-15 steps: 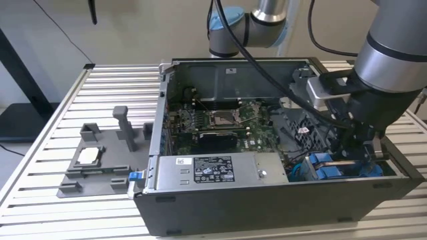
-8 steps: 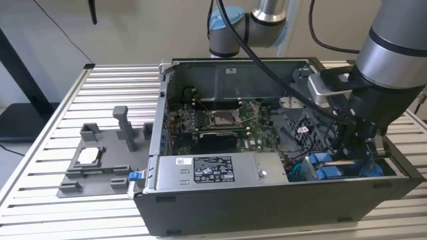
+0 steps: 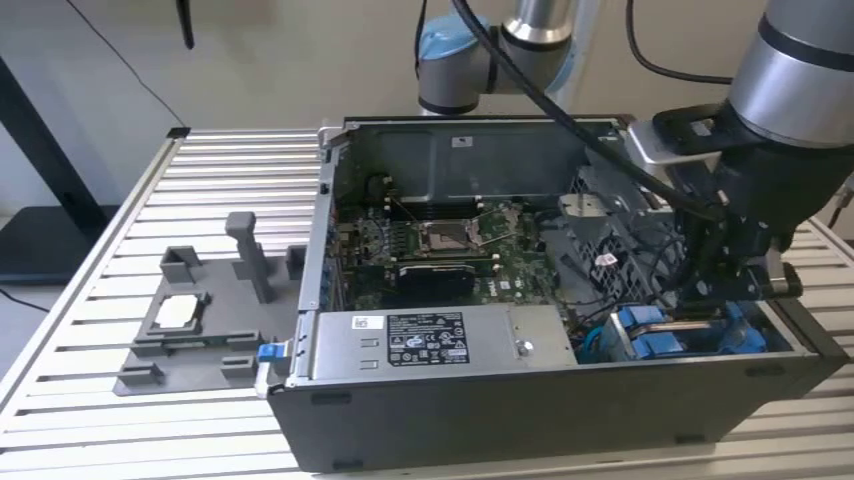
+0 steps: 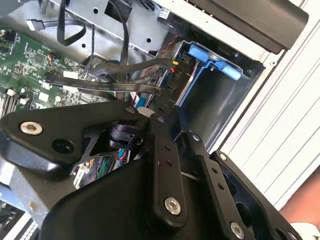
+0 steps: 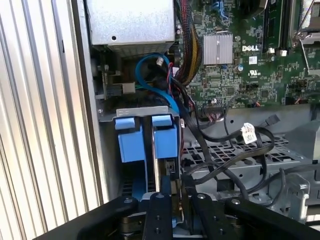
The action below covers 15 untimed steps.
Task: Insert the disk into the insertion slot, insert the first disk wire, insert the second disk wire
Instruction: 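Insert the second disk wire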
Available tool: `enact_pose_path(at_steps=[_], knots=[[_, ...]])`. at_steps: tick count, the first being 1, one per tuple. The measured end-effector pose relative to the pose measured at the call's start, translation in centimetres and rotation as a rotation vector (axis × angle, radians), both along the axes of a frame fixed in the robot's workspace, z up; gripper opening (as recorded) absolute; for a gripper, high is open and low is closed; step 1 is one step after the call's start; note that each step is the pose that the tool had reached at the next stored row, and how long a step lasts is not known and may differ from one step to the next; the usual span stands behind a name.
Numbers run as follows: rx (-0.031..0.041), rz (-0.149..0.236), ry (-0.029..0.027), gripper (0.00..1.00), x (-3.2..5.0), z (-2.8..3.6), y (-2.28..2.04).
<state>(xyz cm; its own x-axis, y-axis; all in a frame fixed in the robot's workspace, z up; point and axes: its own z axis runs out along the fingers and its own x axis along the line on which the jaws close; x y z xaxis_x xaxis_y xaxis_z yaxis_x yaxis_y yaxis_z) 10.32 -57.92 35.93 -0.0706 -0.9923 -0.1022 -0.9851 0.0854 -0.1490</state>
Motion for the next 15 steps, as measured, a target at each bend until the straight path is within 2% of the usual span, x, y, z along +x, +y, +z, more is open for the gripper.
enact_pose_path(at_steps=[3,7,15], knots=[[0.0002,0.000,0.0000,0.24,-0.01,1.11,0.00],[0.0001,0.000,-0.0003,0.24,-0.03,2.13,0.00],[0.0004,0.000,-0.0011,0.24,-0.03,2.19,0.00]])
